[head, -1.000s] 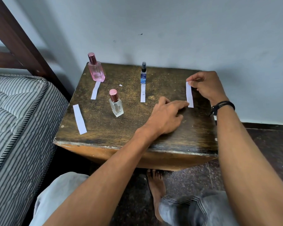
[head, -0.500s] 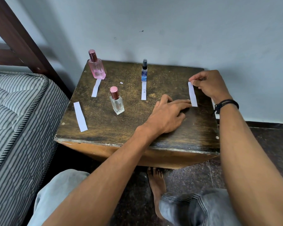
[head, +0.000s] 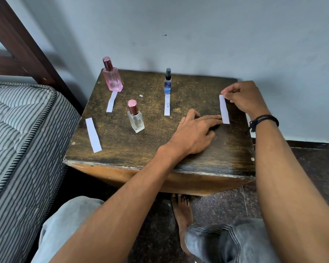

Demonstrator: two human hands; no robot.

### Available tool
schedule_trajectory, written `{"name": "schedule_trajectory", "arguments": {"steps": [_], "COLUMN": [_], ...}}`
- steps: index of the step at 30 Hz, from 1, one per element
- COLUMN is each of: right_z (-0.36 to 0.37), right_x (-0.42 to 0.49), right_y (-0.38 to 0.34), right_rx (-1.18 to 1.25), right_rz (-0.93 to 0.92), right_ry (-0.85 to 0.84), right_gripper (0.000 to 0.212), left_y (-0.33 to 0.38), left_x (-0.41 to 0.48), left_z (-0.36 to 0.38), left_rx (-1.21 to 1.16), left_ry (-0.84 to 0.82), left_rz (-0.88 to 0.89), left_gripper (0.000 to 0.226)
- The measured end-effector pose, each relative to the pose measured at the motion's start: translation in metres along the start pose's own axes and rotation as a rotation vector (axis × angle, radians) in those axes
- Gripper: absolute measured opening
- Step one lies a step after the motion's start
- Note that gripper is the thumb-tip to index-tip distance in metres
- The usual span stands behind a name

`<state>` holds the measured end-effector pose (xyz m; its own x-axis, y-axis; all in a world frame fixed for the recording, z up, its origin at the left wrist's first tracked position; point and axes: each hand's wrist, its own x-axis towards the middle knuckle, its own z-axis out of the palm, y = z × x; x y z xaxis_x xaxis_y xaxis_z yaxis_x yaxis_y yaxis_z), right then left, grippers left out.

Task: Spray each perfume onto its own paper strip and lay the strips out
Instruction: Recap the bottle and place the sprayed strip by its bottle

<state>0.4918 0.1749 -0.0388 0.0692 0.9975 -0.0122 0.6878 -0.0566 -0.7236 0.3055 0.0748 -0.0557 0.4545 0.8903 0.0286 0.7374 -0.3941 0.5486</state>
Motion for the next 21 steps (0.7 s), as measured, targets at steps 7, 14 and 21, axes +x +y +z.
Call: {"name": "schedule_trajectory", "arguments": {"steps": [7,14,21], "right_z": [-0.003,-0.007,-0.013], "right_x": [-0.001,-0.002,-0.024], "right_y": [0.0,-0.002,-0.033], "right_rx": [0.038,0.096,0.054], "right_rz": [0.014,0.069,0.043], "right_ry": [-0.008,-0.001,0.093], "right_gripper": [0.017,0.023,0.023], "left_y": [-0.003,-0.006,-0.003], "left_x": [0.001,0.001,-0.015], "left_z": [0.003,0.002,-0.019], "left_rx": [-0.007,-0.019,-0.107], "left_ry": [0.021,0.019,0.202], "left_rz": [0.025,0.045,0.087], "left_gripper": [0.046,0.046,0.033]}}
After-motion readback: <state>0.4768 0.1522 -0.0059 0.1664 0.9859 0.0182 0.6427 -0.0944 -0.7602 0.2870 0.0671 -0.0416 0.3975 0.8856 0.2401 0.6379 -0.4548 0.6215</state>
